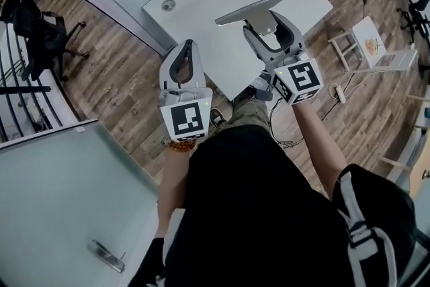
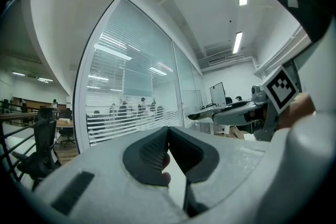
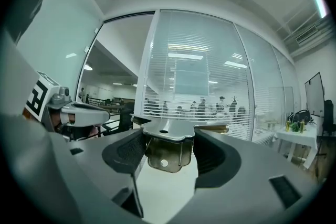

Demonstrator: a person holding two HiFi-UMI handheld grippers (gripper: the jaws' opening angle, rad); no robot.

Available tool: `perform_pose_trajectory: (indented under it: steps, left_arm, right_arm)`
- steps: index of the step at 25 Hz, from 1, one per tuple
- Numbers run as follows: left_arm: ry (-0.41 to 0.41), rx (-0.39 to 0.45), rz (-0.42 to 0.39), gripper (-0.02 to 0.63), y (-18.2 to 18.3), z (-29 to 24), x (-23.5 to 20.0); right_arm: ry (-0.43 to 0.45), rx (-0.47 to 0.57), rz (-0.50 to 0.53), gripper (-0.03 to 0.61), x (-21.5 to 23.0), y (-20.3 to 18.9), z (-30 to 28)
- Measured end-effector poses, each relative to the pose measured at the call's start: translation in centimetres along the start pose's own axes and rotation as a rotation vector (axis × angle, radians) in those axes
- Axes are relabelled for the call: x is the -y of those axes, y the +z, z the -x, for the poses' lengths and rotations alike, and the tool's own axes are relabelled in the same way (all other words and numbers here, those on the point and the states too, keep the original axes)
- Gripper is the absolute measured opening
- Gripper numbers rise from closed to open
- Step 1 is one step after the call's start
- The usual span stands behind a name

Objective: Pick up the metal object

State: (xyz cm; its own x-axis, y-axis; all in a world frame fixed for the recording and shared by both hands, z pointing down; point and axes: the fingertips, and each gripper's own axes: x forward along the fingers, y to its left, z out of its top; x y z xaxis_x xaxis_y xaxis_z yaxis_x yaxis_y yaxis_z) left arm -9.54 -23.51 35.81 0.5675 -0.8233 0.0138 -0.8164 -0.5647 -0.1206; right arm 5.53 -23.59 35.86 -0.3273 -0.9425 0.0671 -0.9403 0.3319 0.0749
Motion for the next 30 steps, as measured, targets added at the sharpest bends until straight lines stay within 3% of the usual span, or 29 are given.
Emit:
perform_pose_trajectory:
  steps: [13,30]
  left_arm:
    - [-0.023,-0.027,0.003,0.015,-1.5,-0.7,0.6]
    - [-0.034,-0.055,0.000,0.015,-2.6,-0.6,1.6]
  right_arm:
    - [-0.048,0.027,0.061,0.276,-0.2,-1.2,1.6]
    - [-0.069,-0.016,0.030,0.275,1.2,-3.4,2.1]
